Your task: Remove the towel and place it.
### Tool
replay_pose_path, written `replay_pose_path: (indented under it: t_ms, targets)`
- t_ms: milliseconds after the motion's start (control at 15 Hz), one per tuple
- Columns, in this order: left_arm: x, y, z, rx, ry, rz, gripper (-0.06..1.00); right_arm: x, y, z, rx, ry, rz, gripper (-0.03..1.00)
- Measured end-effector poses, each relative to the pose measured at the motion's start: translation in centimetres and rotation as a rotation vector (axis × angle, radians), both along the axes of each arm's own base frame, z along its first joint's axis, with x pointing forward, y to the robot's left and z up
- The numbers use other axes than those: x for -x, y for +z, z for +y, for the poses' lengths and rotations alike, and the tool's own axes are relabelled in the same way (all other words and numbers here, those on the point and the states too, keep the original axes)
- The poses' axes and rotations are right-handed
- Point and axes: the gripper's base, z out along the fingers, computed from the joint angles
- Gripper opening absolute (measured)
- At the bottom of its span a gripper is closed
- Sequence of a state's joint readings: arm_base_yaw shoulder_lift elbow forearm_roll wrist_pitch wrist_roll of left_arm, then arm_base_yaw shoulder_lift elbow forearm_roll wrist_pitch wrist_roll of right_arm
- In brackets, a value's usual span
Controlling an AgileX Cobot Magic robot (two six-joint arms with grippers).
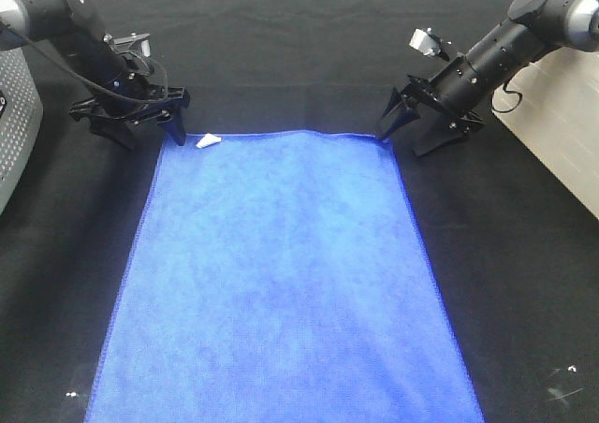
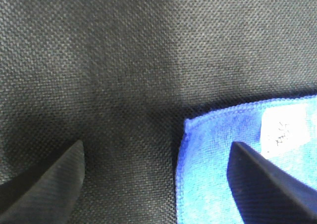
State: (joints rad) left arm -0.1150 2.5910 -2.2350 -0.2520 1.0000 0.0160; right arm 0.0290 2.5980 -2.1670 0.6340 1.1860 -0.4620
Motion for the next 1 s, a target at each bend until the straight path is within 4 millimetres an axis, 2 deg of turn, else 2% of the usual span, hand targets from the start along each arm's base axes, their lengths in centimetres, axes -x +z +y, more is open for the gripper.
replay_pose_path:
  t_ms: [267,400,533,733,1000]
  targets:
    - [0.1,0.0,-1.3,-0.001,-0.025,-0.009,0.73,0.0,-0.1,0.4,-0.006,0.000,-0.003,0.82]
    - [0.3,-0.1,-2.3,0.002,-0.044,-0.013,0.73,0.0,-0.1,1.6,-0.001,0.012,-0.021,0.82]
    - [0.5,0.0,-3.4,0.013,-0.058,-0.013,0.73,0.0,-0.5,3.8,0.000,0.036,-0.041,0.82]
    - [0.8,0.0,-5.0,0.022,-0.093,-0.015,0.73,0.2,-0.9,6.0,0.002,0.068,-0.060,0.82]
    - [1.1,-0.1,-6.1,0.029,-0.139,-0.023,0.73,0.2,-0.9,6.7,0.024,0.085,-0.086,0.79]
